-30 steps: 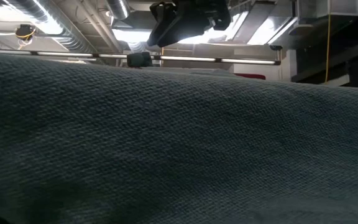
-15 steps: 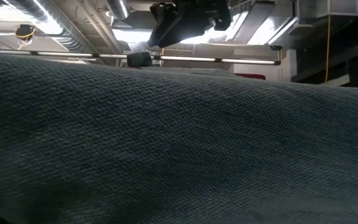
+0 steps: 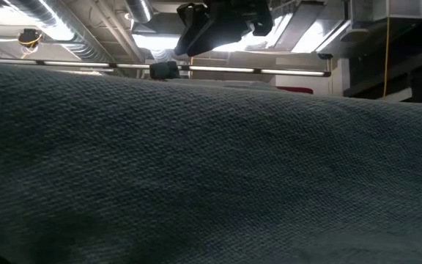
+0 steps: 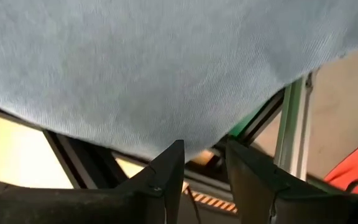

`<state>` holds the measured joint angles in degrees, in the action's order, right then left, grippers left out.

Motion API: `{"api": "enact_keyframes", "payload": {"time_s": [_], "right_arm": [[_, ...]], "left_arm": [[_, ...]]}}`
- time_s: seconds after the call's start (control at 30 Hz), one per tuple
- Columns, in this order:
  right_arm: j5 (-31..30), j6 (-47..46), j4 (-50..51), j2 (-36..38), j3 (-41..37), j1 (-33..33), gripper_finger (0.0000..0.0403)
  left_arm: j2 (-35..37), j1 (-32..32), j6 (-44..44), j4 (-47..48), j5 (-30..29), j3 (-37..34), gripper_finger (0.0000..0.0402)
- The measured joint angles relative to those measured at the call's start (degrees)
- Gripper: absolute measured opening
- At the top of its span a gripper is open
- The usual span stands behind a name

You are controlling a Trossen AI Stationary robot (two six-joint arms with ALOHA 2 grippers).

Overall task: Fold laundry
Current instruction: Remove the blue pants from the laundry bin

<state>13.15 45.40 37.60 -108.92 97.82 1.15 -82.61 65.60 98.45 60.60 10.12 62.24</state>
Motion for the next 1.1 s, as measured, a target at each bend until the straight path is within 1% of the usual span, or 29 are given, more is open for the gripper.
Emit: {"api": "enact_keyframes", "payload": {"time_s": [0.07,0.2,0.53,0.77,0.9,1.1], "right_arm": [[-0.01,-0.04,0.01,0.00,0.00,0.00,0.0149],[0.00,-0.07,0.01,0.00,0.00,0.00,0.0149],[-0.01,-0.10,0.01,0.00,-0.01,0.00,0.0149],[0.00,-0.10,0.05,0.00,-0.02,0.00,0.0149],[0.00,-0.10,0.11,0.00,-0.02,0.00,0.0149],[0.00,-0.10,0.38,0.00,-0.02,0.00,0.0149]], "left_arm": [[0.00,0.94,0.19,0.00,0.28,0.00,0.0113],[0.00,2.26,0.44,-0.09,-1.08,0.00,0.0113],[0.00,2.43,4.01,-2.44,-2.13,0.00,0.0113],[-0.48,2.49,-2.38,-2.26,-2.04,0.02,0.0113],[-3.35,2.95,-5.67,-1.71,-1.99,0.02,0.0113],[-7.50,3.79,-6.13,-1.19,-2.14,0.04,0.0113]]}}
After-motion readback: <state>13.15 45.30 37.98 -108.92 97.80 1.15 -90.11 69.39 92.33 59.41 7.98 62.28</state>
